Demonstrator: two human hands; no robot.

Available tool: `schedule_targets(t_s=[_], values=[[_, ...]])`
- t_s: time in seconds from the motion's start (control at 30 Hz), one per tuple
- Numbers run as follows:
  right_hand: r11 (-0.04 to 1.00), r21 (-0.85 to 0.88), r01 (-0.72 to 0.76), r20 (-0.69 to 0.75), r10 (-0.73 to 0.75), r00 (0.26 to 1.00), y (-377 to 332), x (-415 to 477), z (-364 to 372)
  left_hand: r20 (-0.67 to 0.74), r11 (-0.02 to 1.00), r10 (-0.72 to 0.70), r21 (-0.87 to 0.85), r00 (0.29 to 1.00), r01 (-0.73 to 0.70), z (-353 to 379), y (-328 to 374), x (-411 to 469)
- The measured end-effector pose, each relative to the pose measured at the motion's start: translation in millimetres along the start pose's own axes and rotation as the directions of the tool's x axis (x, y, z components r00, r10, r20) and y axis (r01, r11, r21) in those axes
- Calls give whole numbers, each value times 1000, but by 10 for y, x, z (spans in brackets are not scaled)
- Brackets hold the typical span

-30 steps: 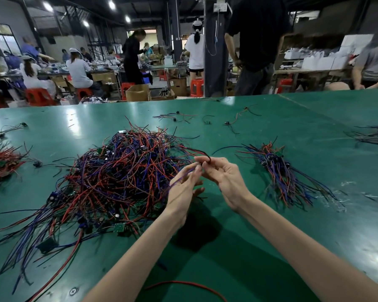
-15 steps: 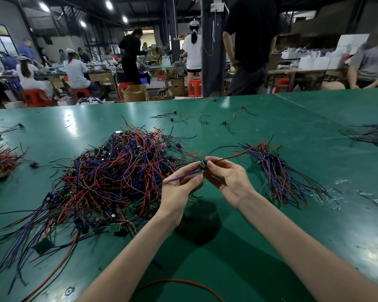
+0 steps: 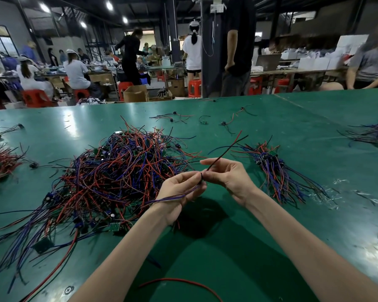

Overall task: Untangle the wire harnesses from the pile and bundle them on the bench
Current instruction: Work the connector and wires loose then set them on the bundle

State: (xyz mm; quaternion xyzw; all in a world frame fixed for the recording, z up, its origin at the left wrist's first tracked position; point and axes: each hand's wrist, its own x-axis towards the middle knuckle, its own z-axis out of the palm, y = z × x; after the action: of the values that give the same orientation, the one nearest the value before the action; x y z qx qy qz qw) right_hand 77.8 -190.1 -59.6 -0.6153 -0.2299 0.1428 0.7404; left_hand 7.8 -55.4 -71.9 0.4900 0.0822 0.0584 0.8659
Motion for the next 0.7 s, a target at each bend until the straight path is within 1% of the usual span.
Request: schedule_targets(t_s=[0.1, 0.13, 0.27, 0.37, 0.43, 0.53, 0.7], values=[[977, 147, -157, 18, 156, 988, 5, 15, -24, 1, 1000, 15, 9, 1000, -15, -10, 6, -11], [964, 170, -205, 20, 204, 979, 6, 23, -30, -2, 999, 24, 22, 1000, -24, -8, -1, -11], [887, 244, -391, 64, 388, 920, 2, 45, -58, -13, 992, 81, 100, 997, -79, -3, -43, -13], [850, 232, -473, 89, 465, 881, -10, 55, -56, 11, 986, 92, 136, 996, -92, 2, -60, -27], [861, 228, -455, 36, 459, 888, -4, 73, -54, 22, 988, 78, 135, 997, -80, 14, -67, -41], [900, 238, -365, -132, 402, 906, -12, 110, -87, 43, 988, 60, 141, 997, -66, 60, -84, -62], [937, 258, -237, -321, 315, 893, -40, 204, -266, 155, 982, -43, 187, 987, 13, 106, -86, -105]])
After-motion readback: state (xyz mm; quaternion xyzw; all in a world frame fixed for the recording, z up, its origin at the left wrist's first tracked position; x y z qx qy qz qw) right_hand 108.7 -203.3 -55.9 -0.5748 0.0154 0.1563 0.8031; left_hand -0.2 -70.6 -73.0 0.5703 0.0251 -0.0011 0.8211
